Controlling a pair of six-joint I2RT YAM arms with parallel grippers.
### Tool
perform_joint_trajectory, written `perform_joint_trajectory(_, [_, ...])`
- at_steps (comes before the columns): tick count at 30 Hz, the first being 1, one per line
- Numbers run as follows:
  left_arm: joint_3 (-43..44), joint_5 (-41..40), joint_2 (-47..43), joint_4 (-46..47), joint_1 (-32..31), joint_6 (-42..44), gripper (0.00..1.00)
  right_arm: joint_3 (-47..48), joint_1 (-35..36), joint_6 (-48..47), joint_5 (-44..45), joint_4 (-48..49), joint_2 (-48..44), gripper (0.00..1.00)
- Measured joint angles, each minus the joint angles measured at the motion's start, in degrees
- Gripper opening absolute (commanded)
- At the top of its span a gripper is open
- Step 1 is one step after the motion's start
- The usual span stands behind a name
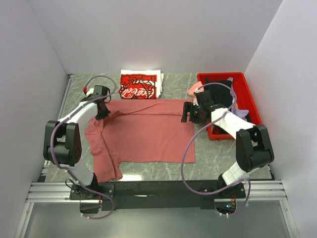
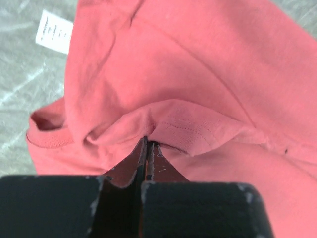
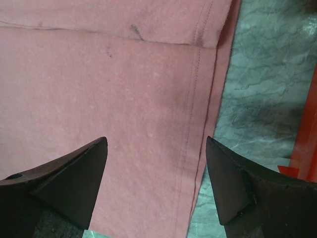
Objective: Fold and stack the t-shirts
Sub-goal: Fold the tshirt
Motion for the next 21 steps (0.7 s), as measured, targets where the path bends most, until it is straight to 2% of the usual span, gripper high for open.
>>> perform_joint_trajectory(13, [-5.64, 3.50, -1.75, -3.96, -4.07, -4.09, 0.01, 0.02, 0.00, -0.02, -0.22, -0.11, 0.50, 0.86])
perform_joint_trajectory(21, [-7.28, 0.92, -4.07, -8.37, -5.16, -9.25, 0.01, 0.02, 0.02, -0.04, -0.26, -0.24, 0.55, 0.86])
